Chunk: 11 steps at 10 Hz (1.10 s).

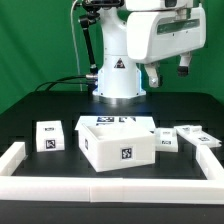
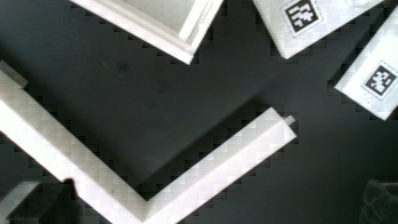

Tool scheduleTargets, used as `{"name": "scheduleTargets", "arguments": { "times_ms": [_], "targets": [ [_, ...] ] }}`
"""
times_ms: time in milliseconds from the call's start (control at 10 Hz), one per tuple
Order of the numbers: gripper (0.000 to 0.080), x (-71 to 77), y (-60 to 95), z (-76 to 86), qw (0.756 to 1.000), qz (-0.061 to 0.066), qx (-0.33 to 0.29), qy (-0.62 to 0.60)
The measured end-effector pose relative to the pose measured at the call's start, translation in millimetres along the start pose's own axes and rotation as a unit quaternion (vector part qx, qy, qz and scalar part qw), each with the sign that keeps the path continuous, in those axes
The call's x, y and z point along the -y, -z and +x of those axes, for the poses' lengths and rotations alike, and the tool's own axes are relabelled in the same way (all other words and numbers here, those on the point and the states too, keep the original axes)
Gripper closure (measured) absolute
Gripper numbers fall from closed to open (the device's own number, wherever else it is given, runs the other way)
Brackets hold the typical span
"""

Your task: Assemble cabinet

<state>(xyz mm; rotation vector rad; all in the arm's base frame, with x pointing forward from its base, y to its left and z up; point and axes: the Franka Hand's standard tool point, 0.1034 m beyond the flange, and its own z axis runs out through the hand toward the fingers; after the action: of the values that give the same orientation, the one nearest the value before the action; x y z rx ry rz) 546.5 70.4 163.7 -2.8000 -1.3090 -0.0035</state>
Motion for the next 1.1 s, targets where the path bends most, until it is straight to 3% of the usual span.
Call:
{"name": "scheduleTargets", "arguments": {
  "times_ms": [600,700,800,900,1000,1100],
  "targets": [
    [0.0001,0.1,-1.2,-0.3,1.000,0.001,0.001,0.004],
    [0.0001,-1.6,-1.4,-2.1,1.000,-0.004,-0.002,0.028],
    [0.0001,-2.6,-5.3,-14.4,0.993,-0.019,-0.012,0.115],
    [0.0001,-0.2,-11.3,-30.3,0.987,-0.018,-0.008,0.160],
    [0.0001,-3.4,-14.7,-39.3,0.976,-0.026,-0.010,0.217],
    [0.0001,-4.8,-16.4,-46.9,0.968,-0.043,-0.017,0.248]
  ]
}}
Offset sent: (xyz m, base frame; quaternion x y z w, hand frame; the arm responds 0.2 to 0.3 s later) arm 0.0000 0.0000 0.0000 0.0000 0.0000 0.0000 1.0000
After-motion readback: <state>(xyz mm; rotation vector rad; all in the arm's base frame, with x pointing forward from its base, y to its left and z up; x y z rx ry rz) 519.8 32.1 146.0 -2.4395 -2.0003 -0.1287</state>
